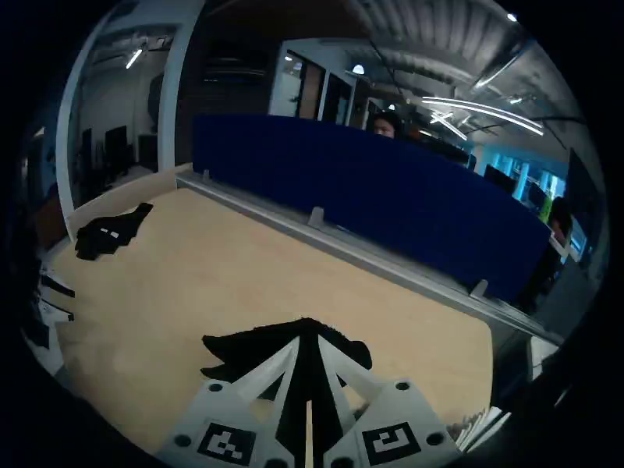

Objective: Fold towel

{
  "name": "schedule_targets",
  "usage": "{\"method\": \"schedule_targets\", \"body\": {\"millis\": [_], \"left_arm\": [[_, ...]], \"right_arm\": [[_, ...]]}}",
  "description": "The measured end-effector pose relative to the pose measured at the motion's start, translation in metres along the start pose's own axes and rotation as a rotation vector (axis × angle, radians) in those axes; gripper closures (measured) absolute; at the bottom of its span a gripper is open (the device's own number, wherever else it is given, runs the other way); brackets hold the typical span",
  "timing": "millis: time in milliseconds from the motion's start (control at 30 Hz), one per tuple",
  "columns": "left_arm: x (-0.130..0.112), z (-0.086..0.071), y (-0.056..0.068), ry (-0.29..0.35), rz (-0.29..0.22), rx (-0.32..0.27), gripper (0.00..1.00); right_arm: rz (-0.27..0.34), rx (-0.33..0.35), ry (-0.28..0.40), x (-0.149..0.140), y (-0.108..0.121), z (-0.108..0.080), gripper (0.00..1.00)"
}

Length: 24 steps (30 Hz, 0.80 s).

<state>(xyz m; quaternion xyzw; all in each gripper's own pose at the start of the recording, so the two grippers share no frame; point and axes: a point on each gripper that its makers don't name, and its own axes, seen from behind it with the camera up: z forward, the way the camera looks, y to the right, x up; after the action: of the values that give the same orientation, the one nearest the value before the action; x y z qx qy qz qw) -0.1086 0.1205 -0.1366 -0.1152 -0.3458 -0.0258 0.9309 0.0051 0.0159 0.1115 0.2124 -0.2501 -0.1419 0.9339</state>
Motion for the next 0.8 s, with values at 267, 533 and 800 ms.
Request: {"method": "schedule_targets", "body": {"millis": [267,533,800], "left_arm": [[0.003,0.006,0.007,-0.005,0.007,-0.003,0.07],[0.005,0.010,0.009,-0.007,0.011,0.003,0.07],[0.007,0.011,0.012,-0.010,0.013,0.010,0.07]], "right_arm": [[0.011,-0.048,-0.013,-0.006,0.044,-0.005,0.98],[0.016,-0.076,-0.031,-0.014,0.074,-0.001,0.98],[0.022,-0.086,-0.043,-0.020,0.091,0.007,0.98]]}}
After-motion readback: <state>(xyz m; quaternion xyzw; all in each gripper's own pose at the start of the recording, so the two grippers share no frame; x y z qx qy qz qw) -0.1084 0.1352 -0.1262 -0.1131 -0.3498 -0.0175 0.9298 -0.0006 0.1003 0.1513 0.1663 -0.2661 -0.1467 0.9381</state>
